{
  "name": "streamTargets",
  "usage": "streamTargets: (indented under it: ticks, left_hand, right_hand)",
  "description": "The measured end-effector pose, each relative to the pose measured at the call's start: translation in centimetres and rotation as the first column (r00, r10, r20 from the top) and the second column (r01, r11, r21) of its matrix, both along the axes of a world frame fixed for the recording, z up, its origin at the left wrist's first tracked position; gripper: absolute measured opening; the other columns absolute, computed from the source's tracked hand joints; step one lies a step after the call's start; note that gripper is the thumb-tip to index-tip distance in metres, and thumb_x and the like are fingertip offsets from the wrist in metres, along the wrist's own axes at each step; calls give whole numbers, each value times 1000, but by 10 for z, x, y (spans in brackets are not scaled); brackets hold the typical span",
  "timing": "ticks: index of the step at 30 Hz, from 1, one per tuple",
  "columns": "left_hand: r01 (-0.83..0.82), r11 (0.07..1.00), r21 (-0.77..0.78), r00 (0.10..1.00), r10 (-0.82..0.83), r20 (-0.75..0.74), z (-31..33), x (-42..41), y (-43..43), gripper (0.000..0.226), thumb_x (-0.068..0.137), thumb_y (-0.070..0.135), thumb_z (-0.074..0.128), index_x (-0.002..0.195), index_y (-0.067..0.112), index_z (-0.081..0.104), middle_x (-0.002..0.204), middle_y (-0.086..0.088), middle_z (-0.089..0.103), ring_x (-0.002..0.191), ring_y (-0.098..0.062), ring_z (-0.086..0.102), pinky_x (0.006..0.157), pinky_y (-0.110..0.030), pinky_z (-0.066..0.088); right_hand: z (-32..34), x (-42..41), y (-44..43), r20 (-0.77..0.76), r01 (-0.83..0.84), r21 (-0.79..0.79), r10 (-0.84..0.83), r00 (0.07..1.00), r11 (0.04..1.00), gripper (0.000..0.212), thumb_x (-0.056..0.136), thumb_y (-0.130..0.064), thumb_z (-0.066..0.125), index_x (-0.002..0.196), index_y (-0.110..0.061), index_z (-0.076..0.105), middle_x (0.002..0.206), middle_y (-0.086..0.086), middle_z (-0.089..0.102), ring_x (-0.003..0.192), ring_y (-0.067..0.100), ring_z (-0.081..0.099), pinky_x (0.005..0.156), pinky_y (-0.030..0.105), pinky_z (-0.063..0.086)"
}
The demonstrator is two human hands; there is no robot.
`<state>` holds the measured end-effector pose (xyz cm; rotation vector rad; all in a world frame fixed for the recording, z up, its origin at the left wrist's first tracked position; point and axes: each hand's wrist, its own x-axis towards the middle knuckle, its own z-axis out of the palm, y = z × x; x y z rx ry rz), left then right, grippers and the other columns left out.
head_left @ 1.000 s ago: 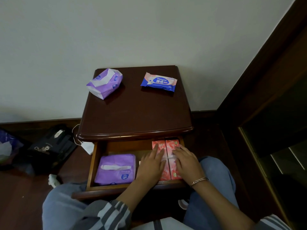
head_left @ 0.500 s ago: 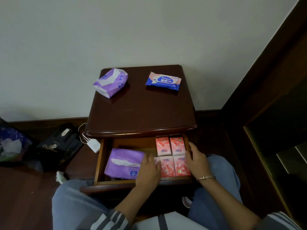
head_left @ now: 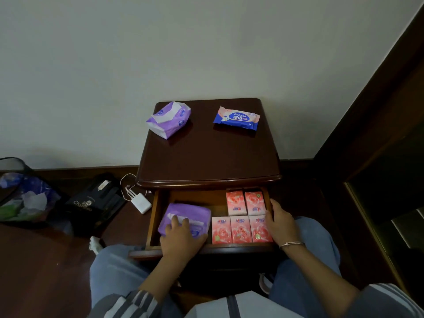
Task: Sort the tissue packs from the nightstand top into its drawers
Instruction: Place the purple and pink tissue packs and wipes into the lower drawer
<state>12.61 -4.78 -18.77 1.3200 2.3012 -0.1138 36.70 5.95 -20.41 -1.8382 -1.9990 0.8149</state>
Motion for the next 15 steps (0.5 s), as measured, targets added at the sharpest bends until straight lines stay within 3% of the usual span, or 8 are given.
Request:
streamTargets:
  ticks: [3,6,11,15]
  left_hand:
    - [19,997,-77,997,-13,76,-2,-4,10,91,76,65,63,145,19,27,155,-14,18,136,-37,31,103,-47,42]
    - [10,991,-131,993,6,116,-4,-7,20,99,75,57,70,148,14,19,158,-18,7,141,-43,20,109,-49,36]
    - [196,980,-39,970,-188,151,-9,-22,24,56,90,25,59,140,16,37,154,-14,22,143,-40,18,113,-48,30]
    - [392,920,21,916,-392,86,-8,-45,18,45,90,7,50,133,21,52,159,-7,20,148,-29,7,120,-41,17]
  right_hand:
    - [3,0,0,18,5,1,-6,1000,1000,35,95,-17,42,130,-12,47,102,16,67,87,31,64,71,34,52]
    - [4,0,-1,33,17,-4,-17,999,1000,36,95,-16,42,130,-10,46,101,16,67,86,29,64,66,27,45]
    - [6,0,-1,54,9,-1,-9,999,1000,33,95,-15,42,127,-9,47,98,16,67,84,31,64,65,30,47]
    - [5,-1,0,73,6,6,-6,997,1000,31,95,-15,42,125,-9,48,98,17,67,85,32,64,67,32,48]
